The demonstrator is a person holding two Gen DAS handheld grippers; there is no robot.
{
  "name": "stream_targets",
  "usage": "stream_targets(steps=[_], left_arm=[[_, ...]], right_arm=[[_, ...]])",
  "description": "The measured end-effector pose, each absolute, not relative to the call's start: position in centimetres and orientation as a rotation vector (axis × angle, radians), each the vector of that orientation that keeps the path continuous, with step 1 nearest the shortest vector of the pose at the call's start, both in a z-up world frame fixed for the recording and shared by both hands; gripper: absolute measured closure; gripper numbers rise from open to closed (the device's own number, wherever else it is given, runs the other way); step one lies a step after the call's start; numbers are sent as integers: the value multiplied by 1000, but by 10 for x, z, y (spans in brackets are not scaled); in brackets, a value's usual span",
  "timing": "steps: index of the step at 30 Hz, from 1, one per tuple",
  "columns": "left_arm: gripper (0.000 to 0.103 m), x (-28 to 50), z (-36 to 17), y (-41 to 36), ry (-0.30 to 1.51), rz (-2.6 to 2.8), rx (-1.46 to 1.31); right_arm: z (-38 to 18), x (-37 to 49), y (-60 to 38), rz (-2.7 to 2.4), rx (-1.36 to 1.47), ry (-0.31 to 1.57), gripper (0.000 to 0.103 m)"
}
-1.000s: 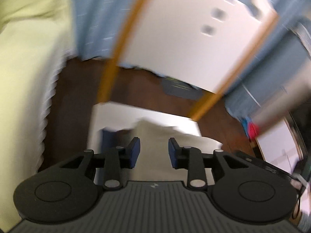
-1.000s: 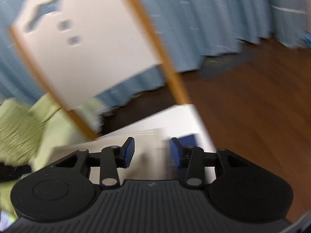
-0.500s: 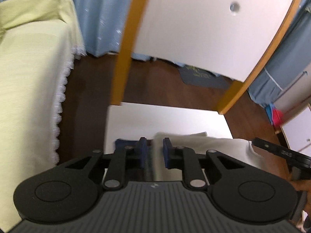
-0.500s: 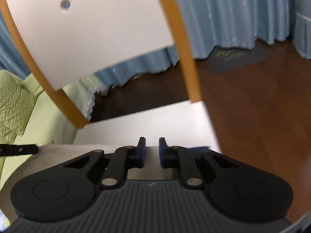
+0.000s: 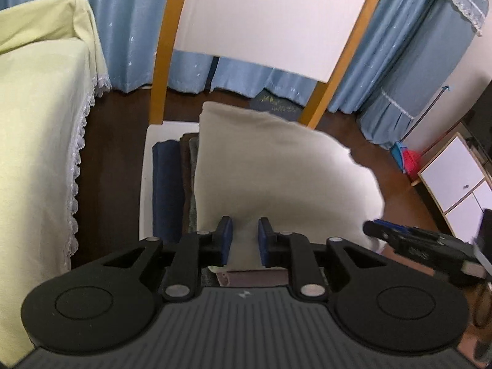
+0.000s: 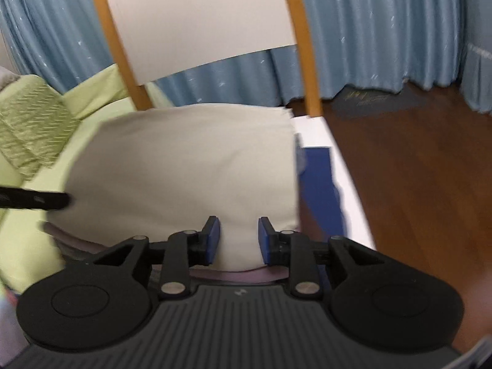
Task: Fold clothes
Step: 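Lower the folded shirt onto the clothes stack on the chair with both grippers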
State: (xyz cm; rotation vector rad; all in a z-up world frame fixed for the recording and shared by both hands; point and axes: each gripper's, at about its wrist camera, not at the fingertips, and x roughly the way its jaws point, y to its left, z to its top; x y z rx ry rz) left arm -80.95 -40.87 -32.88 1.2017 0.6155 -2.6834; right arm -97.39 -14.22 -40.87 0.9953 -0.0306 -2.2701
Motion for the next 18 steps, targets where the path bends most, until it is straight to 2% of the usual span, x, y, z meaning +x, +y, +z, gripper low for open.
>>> stream_targets(steps=[1,2,6,10,12,16,18], left_arm=[[81,-804,-324,-408,621,-2688,1197],[81,-802,-323,-408,627,-2690,1195],[81,-773,-317,-431,752,-2656,1155],[81,-756,-321,-448,773,-2671,1155],[81,-756,-325,-451,736,-2706,1164],[81,-767,-328,-445,493,-2821,1212],[80,-777,-330,-443,434,-2871,1240]], right_arm=[[-409,-979,-141,-2285,1005,-33,64],[-408,-985,-140,-2296,1028,-40,58],[-382,-982,-138,-2321,1015,-29,63],[-363,-964,-145,-2289,994,-73,63],[-359,-954,-160,-2229,1005,-105,63],[-352,-947,-190,-2163,999,-127,63],[-349,-952,-208,-2154,984,-124,63]])
